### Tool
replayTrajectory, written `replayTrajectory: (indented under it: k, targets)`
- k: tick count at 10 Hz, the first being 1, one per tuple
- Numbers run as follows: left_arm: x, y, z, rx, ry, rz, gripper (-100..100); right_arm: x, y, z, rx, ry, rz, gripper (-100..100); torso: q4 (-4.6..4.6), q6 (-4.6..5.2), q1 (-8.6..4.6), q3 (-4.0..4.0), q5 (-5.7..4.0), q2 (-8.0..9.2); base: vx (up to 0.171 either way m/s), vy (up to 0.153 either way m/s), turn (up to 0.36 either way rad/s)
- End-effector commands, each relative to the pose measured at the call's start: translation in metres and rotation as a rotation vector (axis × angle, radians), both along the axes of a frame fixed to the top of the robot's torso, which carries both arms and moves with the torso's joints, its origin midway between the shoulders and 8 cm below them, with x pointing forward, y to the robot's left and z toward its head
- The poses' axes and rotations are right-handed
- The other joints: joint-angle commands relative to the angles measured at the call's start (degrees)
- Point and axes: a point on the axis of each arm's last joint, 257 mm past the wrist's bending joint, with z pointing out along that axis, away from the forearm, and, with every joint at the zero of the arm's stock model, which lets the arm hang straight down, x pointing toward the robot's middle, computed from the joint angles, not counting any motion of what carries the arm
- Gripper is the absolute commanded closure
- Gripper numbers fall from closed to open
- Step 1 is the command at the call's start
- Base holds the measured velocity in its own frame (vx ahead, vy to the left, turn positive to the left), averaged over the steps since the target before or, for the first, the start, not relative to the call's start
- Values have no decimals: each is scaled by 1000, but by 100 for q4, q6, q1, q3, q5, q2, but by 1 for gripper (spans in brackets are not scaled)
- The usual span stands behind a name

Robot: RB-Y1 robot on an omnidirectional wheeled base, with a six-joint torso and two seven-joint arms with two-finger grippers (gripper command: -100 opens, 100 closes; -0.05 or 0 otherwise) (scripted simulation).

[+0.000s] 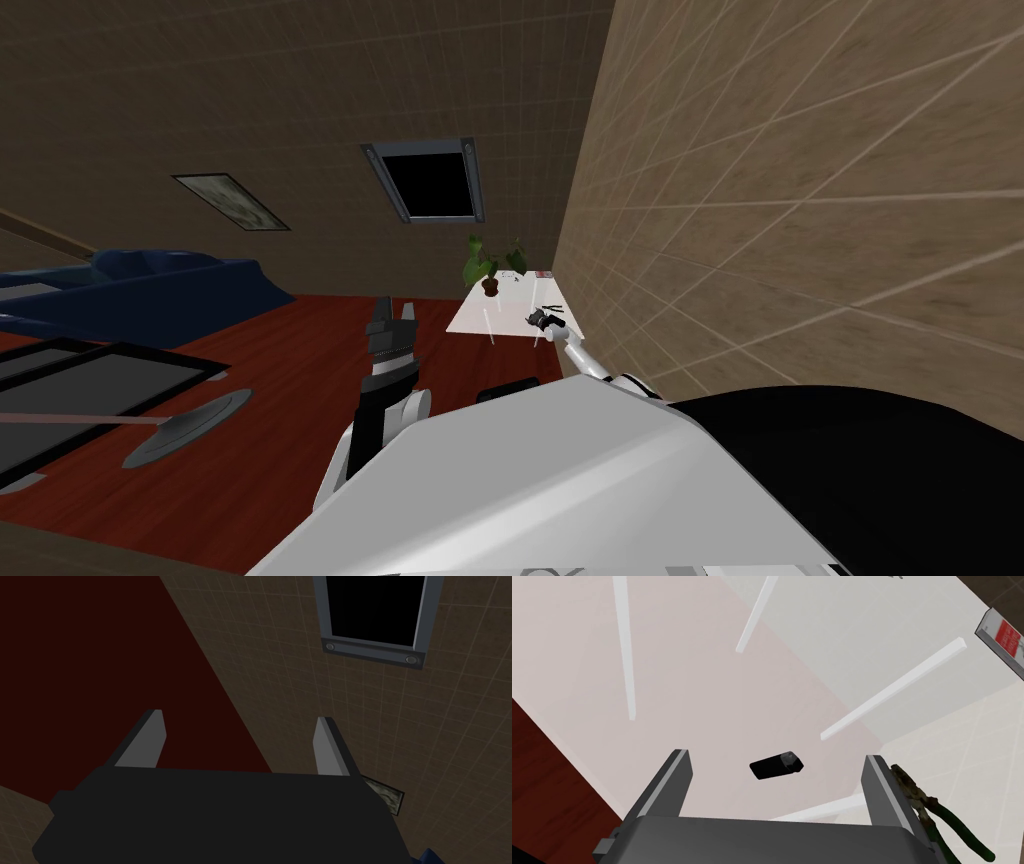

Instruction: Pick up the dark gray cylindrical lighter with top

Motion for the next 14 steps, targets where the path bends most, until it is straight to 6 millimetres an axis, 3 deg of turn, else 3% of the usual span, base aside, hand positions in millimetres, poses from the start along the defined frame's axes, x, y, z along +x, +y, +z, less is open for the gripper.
replayTrajectory:
  k: [1, 8, 14]
  targets:
    - [0, 0, 0, 0, 0, 0, 0, 4, -1, -10, 45, 64, -15, -100, 0, 0, 0, 0, 0, 0, 29, 12, -21]
    - [0, 0, 0, 0, 0, 0, 0, -9, -14, -59, 152, 303, -99, -100, -2, 1, 5, -6, 1, -11, 41, 22, -16]
    - [0, 0, 0, 0, 0, 0, 0, -23, -24, -84, 244, 494, -190, -100, -2, 1, 1, -5, 0, -9, 45, 11, -19]
